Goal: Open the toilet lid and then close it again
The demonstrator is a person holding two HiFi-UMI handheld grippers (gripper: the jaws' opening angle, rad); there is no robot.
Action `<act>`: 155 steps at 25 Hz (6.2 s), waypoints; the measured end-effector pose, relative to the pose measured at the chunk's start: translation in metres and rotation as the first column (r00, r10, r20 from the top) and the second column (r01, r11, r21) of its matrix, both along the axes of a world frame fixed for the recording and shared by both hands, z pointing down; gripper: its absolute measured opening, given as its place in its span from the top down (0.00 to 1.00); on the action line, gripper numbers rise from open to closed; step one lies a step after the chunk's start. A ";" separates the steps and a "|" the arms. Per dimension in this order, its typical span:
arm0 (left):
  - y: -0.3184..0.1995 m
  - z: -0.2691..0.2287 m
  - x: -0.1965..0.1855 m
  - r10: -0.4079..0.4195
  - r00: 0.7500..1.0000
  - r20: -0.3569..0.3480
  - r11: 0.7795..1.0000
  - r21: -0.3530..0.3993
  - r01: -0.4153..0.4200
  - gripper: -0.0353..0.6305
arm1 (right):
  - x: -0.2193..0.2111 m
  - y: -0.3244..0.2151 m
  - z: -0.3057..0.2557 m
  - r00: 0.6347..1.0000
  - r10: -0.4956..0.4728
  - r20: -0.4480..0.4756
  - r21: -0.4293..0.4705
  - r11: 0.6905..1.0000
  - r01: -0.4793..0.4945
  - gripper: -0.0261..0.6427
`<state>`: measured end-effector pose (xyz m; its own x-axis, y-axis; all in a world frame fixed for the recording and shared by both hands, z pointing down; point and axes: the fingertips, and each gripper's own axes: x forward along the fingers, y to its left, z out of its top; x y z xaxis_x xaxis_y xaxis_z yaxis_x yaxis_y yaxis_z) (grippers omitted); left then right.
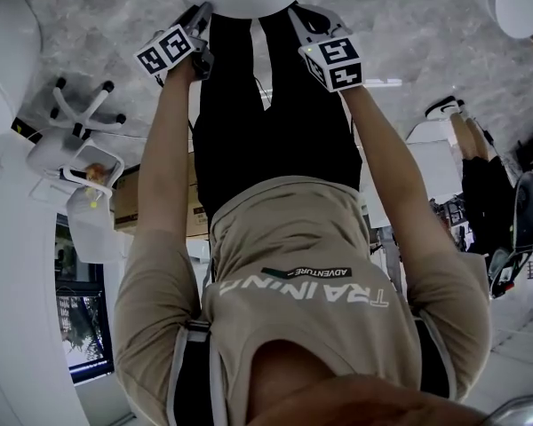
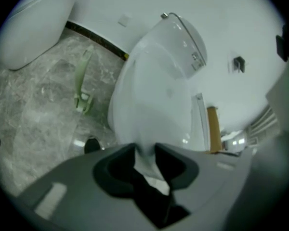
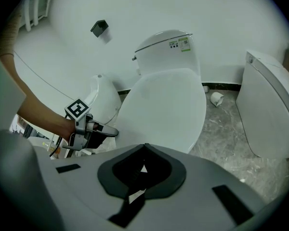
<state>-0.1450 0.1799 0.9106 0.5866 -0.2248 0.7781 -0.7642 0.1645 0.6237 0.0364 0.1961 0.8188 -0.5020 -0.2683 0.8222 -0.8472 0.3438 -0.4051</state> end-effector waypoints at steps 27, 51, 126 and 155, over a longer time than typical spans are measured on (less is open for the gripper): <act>-0.006 -0.052 0.003 0.092 0.985 -0.149 0.995 -0.028 -0.097 0.78 | 0.012 0.019 -0.014 0.997 -0.074 0.002 -0.030 0.997 0.074 0.94; -0.049 -0.152 0.003 0.095 0.958 -0.271 0.992 0.108 -0.068 0.75 | -0.003 -0.012 -0.064 0.970 -0.237 0.051 0.141 0.963 0.228 0.94; -0.294 -0.375 0.096 0.445 0.894 -0.055 0.801 0.471 -0.370 0.94 | 0.009 -0.317 -0.289 0.999 0.012 0.038 0.200 0.980 -0.019 0.94; -0.416 -0.360 0.096 0.273 0.961 0.038 0.868 0.420 -0.263 0.94 | 0.021 -0.430 -0.285 0.994 -0.112 0.013 0.178 0.978 0.108 0.94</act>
